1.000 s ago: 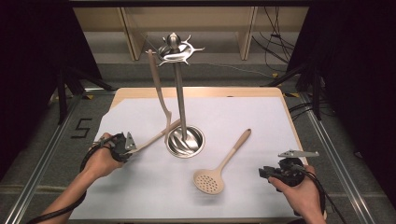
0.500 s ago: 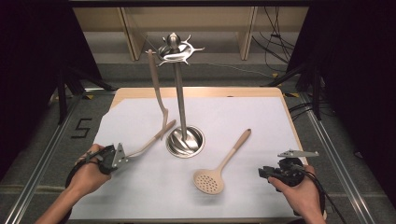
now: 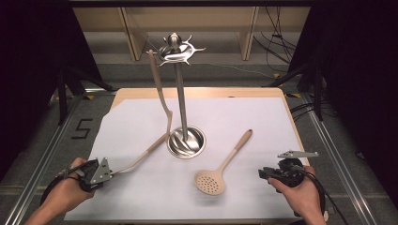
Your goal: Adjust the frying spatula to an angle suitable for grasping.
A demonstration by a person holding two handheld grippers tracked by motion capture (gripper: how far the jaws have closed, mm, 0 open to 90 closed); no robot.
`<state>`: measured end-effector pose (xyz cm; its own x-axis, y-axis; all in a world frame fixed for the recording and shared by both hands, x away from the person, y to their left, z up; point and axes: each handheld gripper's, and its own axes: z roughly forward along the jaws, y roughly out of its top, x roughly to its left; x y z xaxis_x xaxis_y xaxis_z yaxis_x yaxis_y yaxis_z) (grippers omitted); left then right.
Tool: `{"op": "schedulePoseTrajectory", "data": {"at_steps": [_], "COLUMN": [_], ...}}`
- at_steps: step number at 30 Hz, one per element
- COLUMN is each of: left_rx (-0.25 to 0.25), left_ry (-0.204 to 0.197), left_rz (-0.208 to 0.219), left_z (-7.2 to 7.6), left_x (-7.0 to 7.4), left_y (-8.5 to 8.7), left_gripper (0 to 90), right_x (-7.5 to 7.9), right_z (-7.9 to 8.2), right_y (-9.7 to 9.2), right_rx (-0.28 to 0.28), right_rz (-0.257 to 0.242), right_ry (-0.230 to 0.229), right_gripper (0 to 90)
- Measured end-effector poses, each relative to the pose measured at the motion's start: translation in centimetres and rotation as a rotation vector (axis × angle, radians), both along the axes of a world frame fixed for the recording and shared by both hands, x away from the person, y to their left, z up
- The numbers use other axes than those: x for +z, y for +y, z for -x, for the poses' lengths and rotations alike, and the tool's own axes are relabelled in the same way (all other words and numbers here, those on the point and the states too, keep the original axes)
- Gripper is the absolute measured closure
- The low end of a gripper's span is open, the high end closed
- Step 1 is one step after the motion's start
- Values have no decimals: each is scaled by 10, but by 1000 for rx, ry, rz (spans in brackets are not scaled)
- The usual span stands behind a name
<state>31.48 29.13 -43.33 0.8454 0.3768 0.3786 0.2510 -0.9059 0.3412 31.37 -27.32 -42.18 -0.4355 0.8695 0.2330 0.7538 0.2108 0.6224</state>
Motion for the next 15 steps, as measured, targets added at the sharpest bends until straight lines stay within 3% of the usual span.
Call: {"op": "schedulePoseTrajectory", "data": {"at_steps": [3, 6, 9, 11, 12, 15], "left_rx": [-9, -18, -32, -11, 2, 62], "left_ry": [28, 93, 202, 242, 248, 260], "left_rz": [21, 49, 125, 188, 209, 260], "left_z": [0, -1, -1, 0, -1, -6], "left_x": [-1, 0, 1, 4, 5, 11], "left_y": [-1, -2, -3, -4, -4, -6], "left_gripper": [783, 713, 637, 584, 568, 535], "right_x": [0, 0, 0, 0, -2, -1], "right_z": [0, 0, 1, 1, -1, 0], "right_y": [0, 0, 0, 0, 0, 0], "right_rx": [-6, -9, -7, -5, -4, -14], "right_rz": [-4, -6, -6, -13, -2, 6], "right_ry": [10, 19, 23, 26, 9, 21], "right_gripper": [716, 712, 706, 704, 703, 701]}}
